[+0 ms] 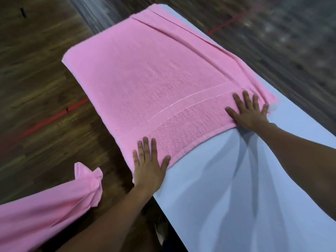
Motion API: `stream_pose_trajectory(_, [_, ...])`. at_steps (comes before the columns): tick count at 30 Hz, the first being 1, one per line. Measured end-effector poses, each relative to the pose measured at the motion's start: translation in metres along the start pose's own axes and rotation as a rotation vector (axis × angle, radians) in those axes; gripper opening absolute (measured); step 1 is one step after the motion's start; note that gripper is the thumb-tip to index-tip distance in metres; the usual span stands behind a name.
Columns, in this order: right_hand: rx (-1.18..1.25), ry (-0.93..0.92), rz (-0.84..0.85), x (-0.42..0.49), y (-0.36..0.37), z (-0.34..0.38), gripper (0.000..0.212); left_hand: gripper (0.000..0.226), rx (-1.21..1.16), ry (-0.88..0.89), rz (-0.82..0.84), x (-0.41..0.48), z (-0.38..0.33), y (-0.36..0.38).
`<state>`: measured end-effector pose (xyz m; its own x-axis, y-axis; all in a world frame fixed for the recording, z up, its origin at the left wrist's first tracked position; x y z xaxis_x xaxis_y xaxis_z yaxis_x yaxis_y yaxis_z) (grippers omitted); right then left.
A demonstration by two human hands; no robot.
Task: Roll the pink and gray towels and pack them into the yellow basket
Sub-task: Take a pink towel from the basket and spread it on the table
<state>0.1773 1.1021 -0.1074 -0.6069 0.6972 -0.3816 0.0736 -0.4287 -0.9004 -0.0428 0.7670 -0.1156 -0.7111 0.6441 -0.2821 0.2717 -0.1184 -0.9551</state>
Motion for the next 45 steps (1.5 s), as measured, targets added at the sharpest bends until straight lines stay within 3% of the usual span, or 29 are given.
stream_pose_trajectory(12, [0.018,-0.011,0.000,-0.167,0.043,-0.135,0.075,0.082,-0.046,-0.036,0.005,-0.181,-0.092,0.064])
stream_pose_trajectory(24, [0.007,-0.038,-0.019,-0.269,0.077,-0.179,0.073,0.079,-0.040,-0.062,0.040,-0.296,-0.116,0.103])
stream_pose_trajectory(41, [0.014,-0.032,-0.014,-0.283,0.078,-0.186,0.073,0.078,-0.125,-0.055,0.052,-0.317,-0.125,0.097])
stream_pose_trajectory(45, [0.220,0.022,-0.293,-0.303,0.039,-0.171,0.057,0.049,-0.233,-0.039,-0.016,-0.294,-0.139,0.046])
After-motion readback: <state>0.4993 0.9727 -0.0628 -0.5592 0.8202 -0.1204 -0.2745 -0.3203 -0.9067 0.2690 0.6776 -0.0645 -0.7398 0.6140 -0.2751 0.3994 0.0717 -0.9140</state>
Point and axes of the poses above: each hand's wrist, its own x-axis towards the middle knuckle, its own y-axis out of the palm, z = x × y, the point moved 9 cm from there along x, towards the middle knuckle, and after that the axes turned 12 degrees about -y, right-handed, at the moved point
